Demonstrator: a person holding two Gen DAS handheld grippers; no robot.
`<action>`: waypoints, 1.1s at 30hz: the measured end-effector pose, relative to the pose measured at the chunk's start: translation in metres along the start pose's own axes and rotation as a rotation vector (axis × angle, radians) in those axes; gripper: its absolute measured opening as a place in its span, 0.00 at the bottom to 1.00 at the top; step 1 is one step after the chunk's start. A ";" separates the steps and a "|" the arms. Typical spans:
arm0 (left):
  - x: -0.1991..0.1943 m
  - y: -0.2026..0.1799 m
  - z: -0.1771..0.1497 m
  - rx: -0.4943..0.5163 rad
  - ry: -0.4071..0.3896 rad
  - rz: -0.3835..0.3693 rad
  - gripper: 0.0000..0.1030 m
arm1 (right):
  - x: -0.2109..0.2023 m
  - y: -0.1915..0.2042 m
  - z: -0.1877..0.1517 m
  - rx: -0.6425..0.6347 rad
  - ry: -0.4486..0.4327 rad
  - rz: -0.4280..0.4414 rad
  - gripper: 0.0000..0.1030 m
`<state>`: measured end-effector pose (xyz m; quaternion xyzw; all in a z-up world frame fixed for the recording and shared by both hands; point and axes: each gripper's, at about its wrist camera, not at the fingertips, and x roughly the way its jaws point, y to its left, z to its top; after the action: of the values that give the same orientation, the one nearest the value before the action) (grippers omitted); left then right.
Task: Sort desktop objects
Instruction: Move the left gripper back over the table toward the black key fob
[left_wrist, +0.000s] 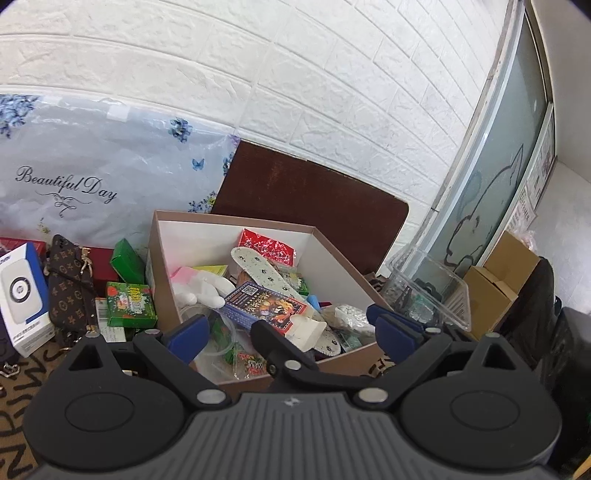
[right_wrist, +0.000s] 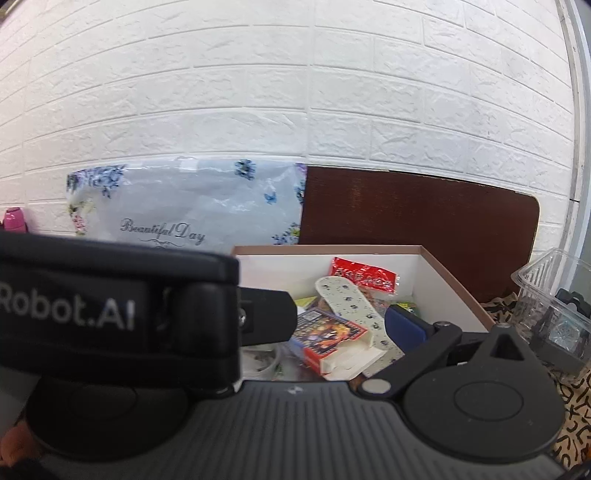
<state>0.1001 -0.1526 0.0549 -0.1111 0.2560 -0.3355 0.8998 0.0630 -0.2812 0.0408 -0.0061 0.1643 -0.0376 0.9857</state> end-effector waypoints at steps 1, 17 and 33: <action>-0.006 0.001 -0.001 -0.005 -0.006 0.003 0.97 | -0.003 0.003 -0.001 -0.002 -0.002 0.007 0.98; -0.081 0.064 -0.043 -0.130 -0.062 0.097 0.97 | -0.024 0.083 -0.022 -0.040 0.000 0.190 0.98; -0.120 0.149 -0.069 -0.275 -0.090 0.142 0.97 | -0.004 0.177 -0.042 -0.172 0.096 0.296 0.98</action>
<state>0.0673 0.0360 -0.0124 -0.2296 0.2664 -0.2275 0.9081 0.0587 -0.1040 -0.0024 -0.0642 0.2127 0.1221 0.9673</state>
